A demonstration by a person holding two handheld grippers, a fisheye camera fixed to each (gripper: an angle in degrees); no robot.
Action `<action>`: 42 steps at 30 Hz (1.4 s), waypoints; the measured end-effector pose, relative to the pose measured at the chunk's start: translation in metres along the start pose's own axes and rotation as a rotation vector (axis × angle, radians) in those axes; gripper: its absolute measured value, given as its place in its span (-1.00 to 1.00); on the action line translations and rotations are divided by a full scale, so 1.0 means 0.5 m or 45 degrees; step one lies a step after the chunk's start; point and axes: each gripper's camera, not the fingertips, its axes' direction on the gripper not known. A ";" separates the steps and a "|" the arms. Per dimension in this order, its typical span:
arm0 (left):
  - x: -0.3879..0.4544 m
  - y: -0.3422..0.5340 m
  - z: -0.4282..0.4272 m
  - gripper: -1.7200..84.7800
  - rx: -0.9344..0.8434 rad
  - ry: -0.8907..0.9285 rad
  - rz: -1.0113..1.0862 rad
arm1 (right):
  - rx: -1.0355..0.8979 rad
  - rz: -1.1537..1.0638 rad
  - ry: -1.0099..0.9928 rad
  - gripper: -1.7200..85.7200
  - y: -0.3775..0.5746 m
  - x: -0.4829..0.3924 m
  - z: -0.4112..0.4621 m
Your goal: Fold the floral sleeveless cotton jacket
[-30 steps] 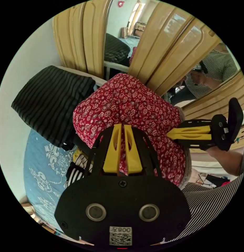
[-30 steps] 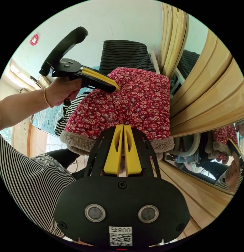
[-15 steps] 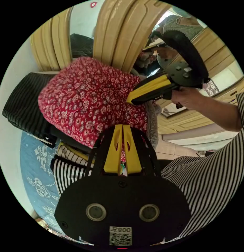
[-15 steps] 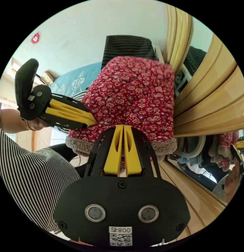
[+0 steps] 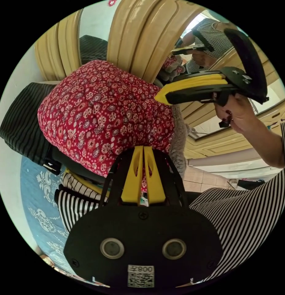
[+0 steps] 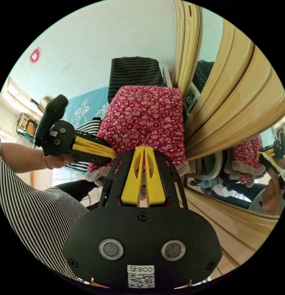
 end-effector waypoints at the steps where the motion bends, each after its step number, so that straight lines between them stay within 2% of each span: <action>1: 0.000 0.007 -0.003 -0.96 0.003 0.003 -0.005 | -0.085 0.013 -0.022 -0.96 -0.002 0.005 0.035; 2: -0.001 0.015 -0.011 -0.96 -0.001 0.027 -0.007 | -0.176 0.012 -0.028 -0.96 0.001 0.005 0.085; 4: -0.001 0.030 -0.047 -0.96 0.060 0.022 -0.005 | -0.117 -0.012 0.009 -0.96 0.011 -0.010 0.096; 8: -0.026 0.045 -0.141 -0.96 0.294 -0.172 -0.059 | -0.088 -0.088 0.115 -0.96 0.002 -0.055 0.069; 11: -0.102 0.022 -0.097 -0.96 0.187 -0.181 -0.163 | -0.063 -0.056 0.086 -0.96 0.003 -0.057 0.065; 13: -0.147 0.023 -0.038 -0.96 0.077 -0.088 -0.188 | -0.063 -0.020 0.058 -0.96 0.003 -0.052 0.060; 16: -0.169 0.053 -0.061 -0.96 0.139 -0.005 -0.222 | -0.058 0.004 0.041 -0.96 -0.001 -0.054 0.052; 19: -0.126 0.127 -0.109 -0.96 0.255 0.018 -0.124 | -0.064 -0.012 0.051 -0.96 -0.010 -0.069 0.035; 22: -0.078 0.217 -0.085 -0.96 0.232 0.120 -0.069 | -0.054 0.005 0.027 -0.96 -0.013 -0.076 0.022; 25: -0.041 0.270 0.013 -0.96 0.063 0.020 -0.022 | -0.050 0.034 -0.012 -0.96 -0.018 -0.080 0.013; 28: -0.050 0.285 0.041 -0.96 0.019 0.050 -0.041 | -0.096 0.053 -0.071 -0.96 -0.024 -0.089 0.009; 35: -0.083 0.368 0.046 -0.96 0.096 0.017 -0.016 | 0.098 0.070 -0.133 -0.96 -0.027 -0.149 -0.119; 39: -0.095 0.424 0.054 -0.96 0.119 0.003 -0.027 | -0.071 0.042 -0.151 -0.96 -0.035 -0.198 -0.038; 42: -0.101 0.488 0.045 -0.96 0.174 -0.014 -0.020 | -0.042 0.063 -0.199 -0.96 -0.033 -0.222 -0.034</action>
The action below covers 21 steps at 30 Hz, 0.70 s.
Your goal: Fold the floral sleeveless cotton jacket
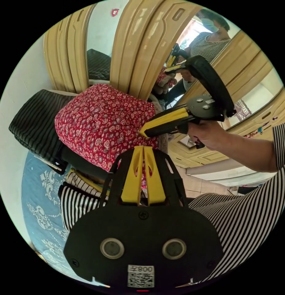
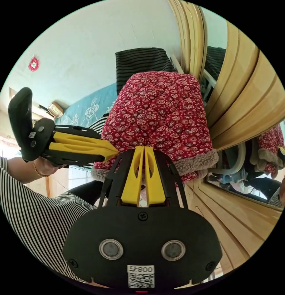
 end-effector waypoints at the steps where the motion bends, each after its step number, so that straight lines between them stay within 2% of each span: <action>1: -0.006 0.032 -0.010 -0.96 0.033 0.014 -0.005 | 0.012 0.007 -0.014 -0.96 -0.002 -0.010 -0.008; 12: -0.120 0.459 -0.024 -0.96 0.059 0.102 -0.299 | 0.159 -0.008 0.004 -0.96 -0.005 -0.191 -0.130; 21: -0.204 0.922 -0.043 -0.96 0.134 0.186 -0.545 | 0.167 -0.150 -0.059 -0.96 -0.038 -0.553 -0.105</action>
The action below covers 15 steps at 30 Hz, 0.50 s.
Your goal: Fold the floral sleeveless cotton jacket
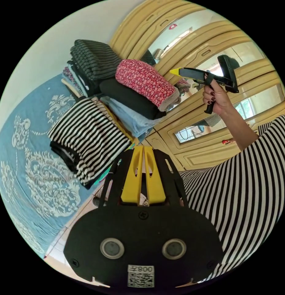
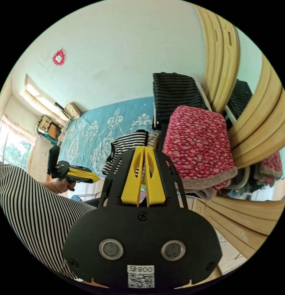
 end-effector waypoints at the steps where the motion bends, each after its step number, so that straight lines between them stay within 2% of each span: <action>1: -0.040 0.063 -0.020 -0.95 0.022 0.013 -0.047 | -0.007 -0.023 -0.031 -0.96 -0.013 -0.064 0.020; 6: -0.206 0.344 -0.107 -0.95 0.128 0.033 -0.290 | -0.080 -0.131 -0.228 -0.96 -0.066 -0.346 0.139; 11: -0.370 0.681 -0.185 -0.95 0.263 0.018 -0.657 | -0.226 -0.233 -0.492 -0.96 -0.123 -0.653 0.302; 15: -0.457 0.862 -0.196 -0.96 0.342 0.067 -0.884 | -0.313 -0.301 -0.580 -0.96 -0.151 -0.823 0.367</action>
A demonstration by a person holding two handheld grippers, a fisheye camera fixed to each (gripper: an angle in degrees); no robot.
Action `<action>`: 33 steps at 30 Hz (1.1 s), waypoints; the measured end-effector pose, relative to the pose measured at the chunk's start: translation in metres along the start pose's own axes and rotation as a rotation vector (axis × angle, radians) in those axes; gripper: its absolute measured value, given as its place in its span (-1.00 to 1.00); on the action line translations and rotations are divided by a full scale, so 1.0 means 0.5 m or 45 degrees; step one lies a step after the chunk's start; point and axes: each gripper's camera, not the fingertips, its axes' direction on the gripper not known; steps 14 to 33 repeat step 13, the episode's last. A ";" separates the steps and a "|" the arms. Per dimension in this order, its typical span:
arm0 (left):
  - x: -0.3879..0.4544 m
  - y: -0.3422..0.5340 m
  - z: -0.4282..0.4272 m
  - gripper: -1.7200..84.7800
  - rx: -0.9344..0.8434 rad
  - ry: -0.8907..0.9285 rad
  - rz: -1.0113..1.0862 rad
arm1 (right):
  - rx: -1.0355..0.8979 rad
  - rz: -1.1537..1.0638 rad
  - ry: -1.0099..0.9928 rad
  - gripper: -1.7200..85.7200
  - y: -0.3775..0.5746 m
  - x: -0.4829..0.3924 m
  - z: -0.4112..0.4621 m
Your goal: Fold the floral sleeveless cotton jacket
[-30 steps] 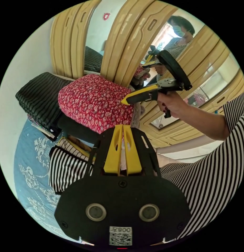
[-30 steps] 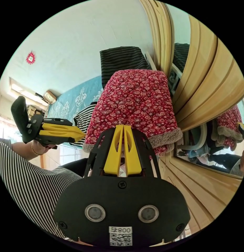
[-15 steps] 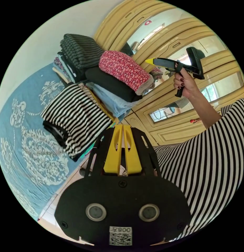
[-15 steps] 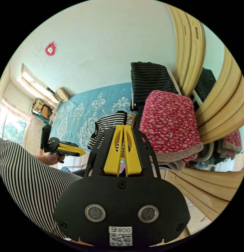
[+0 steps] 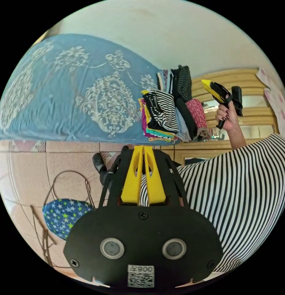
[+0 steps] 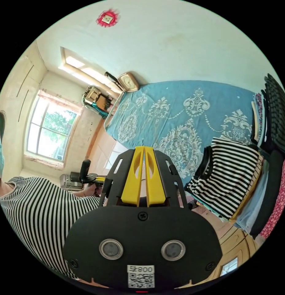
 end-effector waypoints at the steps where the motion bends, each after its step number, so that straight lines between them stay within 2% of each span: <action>1: -0.048 0.021 -0.011 -0.96 0.027 0.012 -0.057 | -0.031 -0.021 0.003 -0.96 -0.021 -0.034 0.030; 8: -0.300 0.100 -0.028 -0.96 0.135 0.078 -0.356 | -0.158 -0.087 0.010 -0.96 -0.117 -0.167 0.158; 13: -0.397 0.098 -0.033 -0.96 0.132 0.050 -0.414 | -0.220 -0.118 0.022 -0.96 -0.163 -0.220 0.224; 33: -0.397 0.098 -0.033 -0.96 0.132 0.050 -0.414 | -0.220 -0.118 0.022 -0.96 -0.163 -0.220 0.224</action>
